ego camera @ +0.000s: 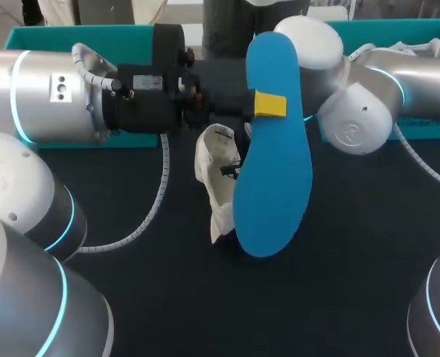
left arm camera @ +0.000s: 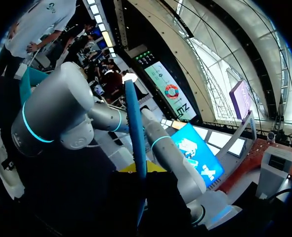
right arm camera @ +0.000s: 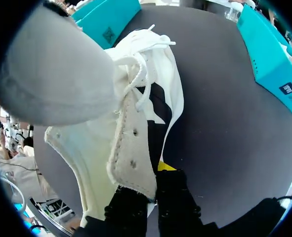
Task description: Take the shoe out of the shoebox, open the shoe tongue, remove and reinsert the insole, then place the shoe into the shoebox
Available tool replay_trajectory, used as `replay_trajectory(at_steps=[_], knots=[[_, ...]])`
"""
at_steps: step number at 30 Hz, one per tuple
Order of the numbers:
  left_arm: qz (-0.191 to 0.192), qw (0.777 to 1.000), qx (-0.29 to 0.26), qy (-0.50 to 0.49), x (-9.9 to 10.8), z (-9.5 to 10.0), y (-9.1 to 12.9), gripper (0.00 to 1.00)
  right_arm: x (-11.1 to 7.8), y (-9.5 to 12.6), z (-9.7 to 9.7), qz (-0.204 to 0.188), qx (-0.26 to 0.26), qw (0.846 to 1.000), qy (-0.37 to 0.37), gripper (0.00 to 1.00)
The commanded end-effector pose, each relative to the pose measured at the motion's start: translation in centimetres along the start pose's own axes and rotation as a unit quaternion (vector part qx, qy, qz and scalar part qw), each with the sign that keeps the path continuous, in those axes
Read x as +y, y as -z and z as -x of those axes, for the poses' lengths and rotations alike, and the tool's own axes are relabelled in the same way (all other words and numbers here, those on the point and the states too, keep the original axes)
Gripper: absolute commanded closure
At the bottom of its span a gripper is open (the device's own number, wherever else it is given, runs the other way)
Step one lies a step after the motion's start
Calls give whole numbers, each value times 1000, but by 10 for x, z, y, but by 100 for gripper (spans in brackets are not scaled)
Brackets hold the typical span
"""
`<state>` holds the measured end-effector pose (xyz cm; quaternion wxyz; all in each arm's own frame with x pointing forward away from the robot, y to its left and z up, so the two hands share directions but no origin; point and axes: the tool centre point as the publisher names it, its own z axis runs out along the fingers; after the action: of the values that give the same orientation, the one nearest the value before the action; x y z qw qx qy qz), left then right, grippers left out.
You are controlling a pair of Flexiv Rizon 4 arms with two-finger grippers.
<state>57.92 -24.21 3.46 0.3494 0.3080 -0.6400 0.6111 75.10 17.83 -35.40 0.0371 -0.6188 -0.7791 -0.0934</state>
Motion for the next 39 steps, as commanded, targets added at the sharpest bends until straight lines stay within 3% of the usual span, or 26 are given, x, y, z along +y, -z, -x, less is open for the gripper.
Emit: replay_trajectory(at_steps=[1, 5, 16, 23, 25, 26, 32, 34, 39], knots=[[-2, 1000, -1, 0, 2, -2, 0, 100, -9, -5, -7, 12, -8, 1000, -4, 100], [-2, 1000, -1, 0, 2, -2, 0, 100, -14, -9, -10, 14, -23, 1000, 5, 100], [-2, 1000, -1, 0, 2, -2, 0, 100, -36, -23, -7, 16, -36, 998, -54, 100], [-2, 1000, -1, 0, 2, -2, 0, 100, -39, -36, -5, 11, -25, 997, -78, 100], [-2, 1000, -1, 0, 2, -2, 0, 100, -39, -36, -4, 9, -29, 996, -86, 61], [-2, 1000, -1, 0, 2, -2, 0, 100, -40, -32, -3, 20, -25, 995, -89, 0], [-2, 1000, -1, 0, 2, -2, 0, 100, -46, 10, -1, 14, -30, 997, -75, 0], [-2, 1000, -1, 0, 2, -2, 0, 100, -47, 27, 1, 34, 0, 997, -76, 0], [-2, 1000, -1, 0, 2, -2, 0, 100, -47, 27, 1, 34, 0, 997, -76, 0]])
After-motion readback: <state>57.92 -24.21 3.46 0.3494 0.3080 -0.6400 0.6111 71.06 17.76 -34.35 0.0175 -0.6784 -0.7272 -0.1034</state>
